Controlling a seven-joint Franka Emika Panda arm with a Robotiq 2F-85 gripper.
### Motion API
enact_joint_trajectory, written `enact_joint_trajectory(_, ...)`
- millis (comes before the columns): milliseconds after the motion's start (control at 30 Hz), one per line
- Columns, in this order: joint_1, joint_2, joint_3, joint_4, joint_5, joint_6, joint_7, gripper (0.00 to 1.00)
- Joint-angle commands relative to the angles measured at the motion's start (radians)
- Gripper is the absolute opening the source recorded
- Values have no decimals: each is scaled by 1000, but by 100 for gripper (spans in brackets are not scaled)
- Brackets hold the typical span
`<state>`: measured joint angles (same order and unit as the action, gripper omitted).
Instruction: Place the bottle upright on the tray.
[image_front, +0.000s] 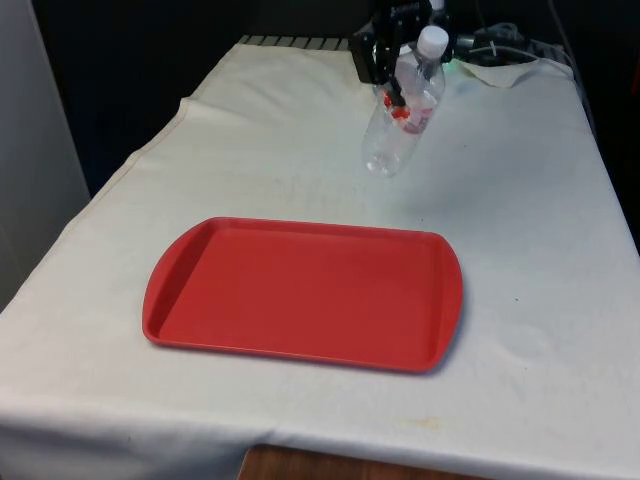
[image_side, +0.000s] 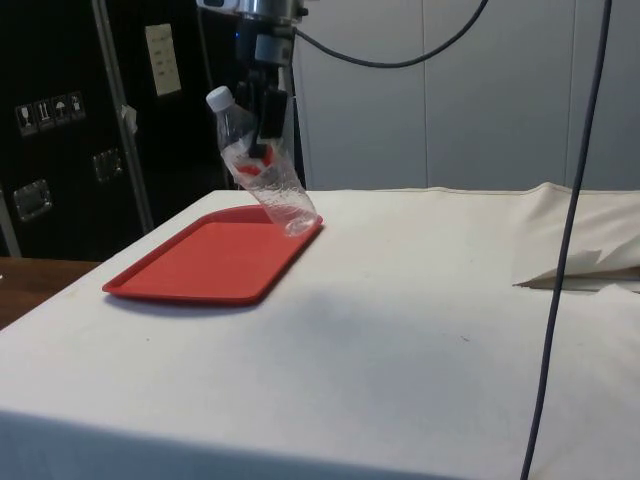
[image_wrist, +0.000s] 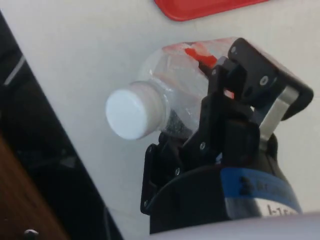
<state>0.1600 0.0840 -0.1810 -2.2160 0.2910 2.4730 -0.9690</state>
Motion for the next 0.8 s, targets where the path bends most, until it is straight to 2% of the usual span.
enact_joint_trajectory(0,-4,4,1,7,40,5,-32,34)
enact_joint_trajectory(100,-4,8,-7,13,81,4,-66,34)
enact_joint_trajectory(133,-1,6,-10,8,56,0,-47,34)
enact_joint_trajectory(200,-4,12,-14,19,120,3,-99,34)
enact_joint_trajectory(267,-4,12,-18,21,147,2,-122,34)
enact_joint_trajectory(433,-4,10,-30,20,200,-1,-168,34)
enact_joint_trajectory(467,-1,12,-32,18,186,0,-158,34)
enact_joint_trajectory(533,-3,4,-35,17,230,-2,-194,34)
enact_joint_trajectory(733,-2,-1,-40,18,293,-6,-267,34)
enact_joint_trajectory(767,-1,5,-42,18,284,-3,-258,34)
